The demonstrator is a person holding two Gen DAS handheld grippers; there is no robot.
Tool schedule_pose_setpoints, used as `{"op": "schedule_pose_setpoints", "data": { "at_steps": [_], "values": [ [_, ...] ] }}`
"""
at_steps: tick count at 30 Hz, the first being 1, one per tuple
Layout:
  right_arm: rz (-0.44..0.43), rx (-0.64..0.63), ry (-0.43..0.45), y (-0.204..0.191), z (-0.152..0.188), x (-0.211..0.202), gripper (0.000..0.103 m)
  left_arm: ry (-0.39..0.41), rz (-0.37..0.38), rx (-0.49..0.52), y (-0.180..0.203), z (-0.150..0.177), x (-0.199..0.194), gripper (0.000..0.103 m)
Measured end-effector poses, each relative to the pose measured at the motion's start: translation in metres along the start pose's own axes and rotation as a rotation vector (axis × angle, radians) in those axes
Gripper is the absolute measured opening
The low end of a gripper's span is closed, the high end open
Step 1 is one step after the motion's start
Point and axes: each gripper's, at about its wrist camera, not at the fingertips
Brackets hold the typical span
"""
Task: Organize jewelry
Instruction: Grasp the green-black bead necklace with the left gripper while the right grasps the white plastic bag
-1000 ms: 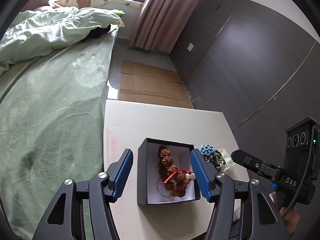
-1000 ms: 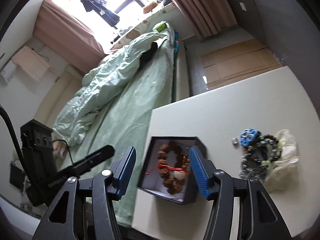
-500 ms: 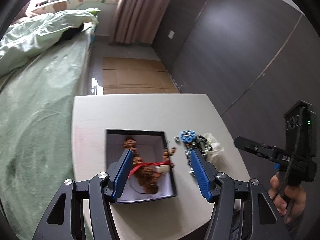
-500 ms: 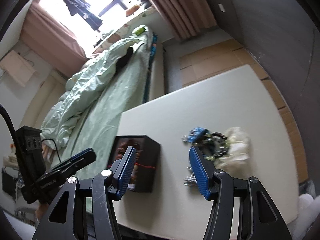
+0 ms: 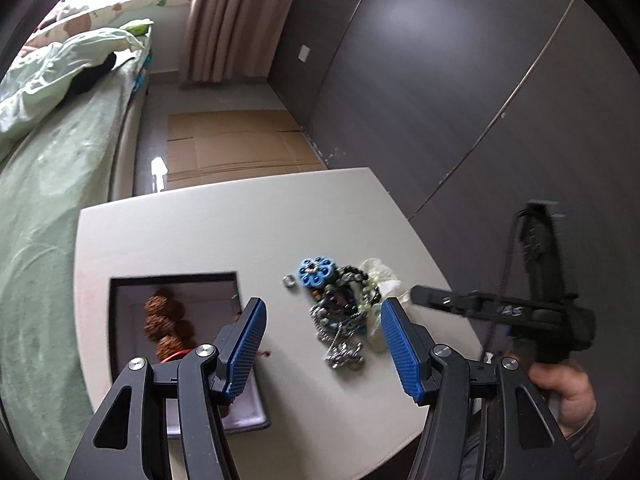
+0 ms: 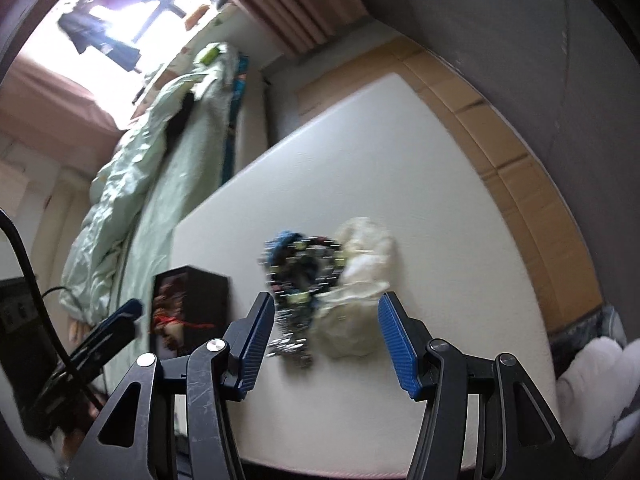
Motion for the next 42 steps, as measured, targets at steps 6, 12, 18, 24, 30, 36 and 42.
{"op": "schedule_pose_setpoints", "data": {
  "at_steps": [6, 12, 18, 24, 30, 36, 42],
  "values": [
    [-0.031, 0.063, -0.071, 0.015, -0.01, 0.032, 0.052, -0.015, 0.004, 0.006, 0.01, -0.011, 0.016, 0.06],
    [-0.046, 0.098, -0.053, 0.023, -0.01, 0.033, 0.003, -0.075, -0.016, -0.002, 0.017, -0.016, 0.044, 0.053],
    [-0.108, 0.088, 0.03, 0.018, -0.007, 0.002, 0.003, -0.113, -0.038, 0.019, 0.029, -0.014, 0.064, 0.052],
    [-0.159, 0.1, 0.08, 0.02, -0.009, -0.017, 0.003, -0.138, -0.097, 0.043, 0.036, -0.013, 0.081, 0.052],
    [-0.185, 0.129, 0.106, 0.027, -0.012, -0.026, 0.003, -0.174, -0.131, 0.085, 0.044, -0.011, 0.097, 0.052],
    [-0.199, 0.143, 0.113, 0.031, -0.012, -0.029, 0.003, -0.169, -0.178, 0.03, 0.032, -0.017, 0.11, 0.052],
    [-0.204, 0.144, 0.115, 0.03, -0.012, -0.029, 0.003, -0.198, -0.101, -0.085, 0.01, -0.019, 0.117, 0.011]
  ]
}}
Point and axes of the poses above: each gripper's, at about its wrist camera, not at the fingertips, and x roughly the way its jaws point, y to its right, z to its underside, and after that the axes turned 8 degrees about -y, right-handed
